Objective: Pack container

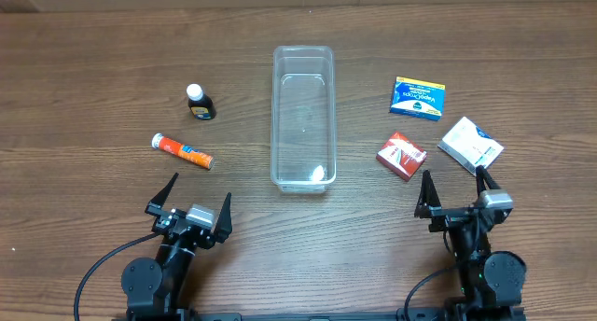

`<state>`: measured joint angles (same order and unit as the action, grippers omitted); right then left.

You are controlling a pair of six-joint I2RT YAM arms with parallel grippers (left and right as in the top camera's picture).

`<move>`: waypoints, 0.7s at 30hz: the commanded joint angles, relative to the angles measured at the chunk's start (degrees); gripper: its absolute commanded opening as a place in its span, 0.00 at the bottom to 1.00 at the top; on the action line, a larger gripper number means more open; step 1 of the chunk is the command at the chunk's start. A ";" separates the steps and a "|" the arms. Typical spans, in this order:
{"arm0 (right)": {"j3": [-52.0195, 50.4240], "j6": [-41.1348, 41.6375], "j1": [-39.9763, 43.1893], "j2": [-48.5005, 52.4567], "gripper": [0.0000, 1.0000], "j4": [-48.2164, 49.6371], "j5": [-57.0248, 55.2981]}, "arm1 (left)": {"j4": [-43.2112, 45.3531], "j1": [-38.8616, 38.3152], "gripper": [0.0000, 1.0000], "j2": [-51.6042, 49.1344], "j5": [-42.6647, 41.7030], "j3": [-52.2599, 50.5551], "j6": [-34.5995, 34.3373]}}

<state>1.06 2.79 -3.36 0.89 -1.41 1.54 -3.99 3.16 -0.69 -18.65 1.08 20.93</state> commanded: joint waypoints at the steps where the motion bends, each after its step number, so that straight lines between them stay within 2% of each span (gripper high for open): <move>1: -0.48 0.26 0.20 -0.72 1.00 3.08 5.14 | 0.15 0.48 1.00 0.44 0.17 -0.26 -0.79; 4: 2.01 1.95 0.20 -0.72 1.00 -0.52 6.32 | 0.13 0.48 1.00 0.44 0.17 -0.26 -0.79; 6: 7.21 1.92 0.20 0.20 1.00 -5.70 6.32 | 0.15 0.48 1.00 0.44 0.17 -0.26 -0.79; 8: 14.60 1.88 0.20 5.42 1.00 -9.90 6.69 | 0.15 0.48 1.00 0.44 0.17 -0.26 -0.81; 13: 35.80 1.84 0.20 32.52 1.00 -17.53 13.38 | 0.15 0.46 1.00 0.44 0.17 -0.26 -0.81; 16: 58.21 1.81 0.20 58.12 1.00 -32.70 14.88 | 0.13 0.48 1.00 0.44 0.17 -0.26 -0.79; 19: 75.58 1.86 0.20 76.32 1.00 -43.54 15.50 | 0.15 0.46 1.00 0.44 0.17 -0.26 -0.79; 21: 82.20 1.88 0.20 86.09 1.00 -42.58 16.00 | 0.15 0.46 1.00 0.44 0.17 -0.26 -0.79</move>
<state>76.60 4.56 -3.36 79.53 -44.75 16.38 -3.99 3.16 -0.62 -18.65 1.06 20.93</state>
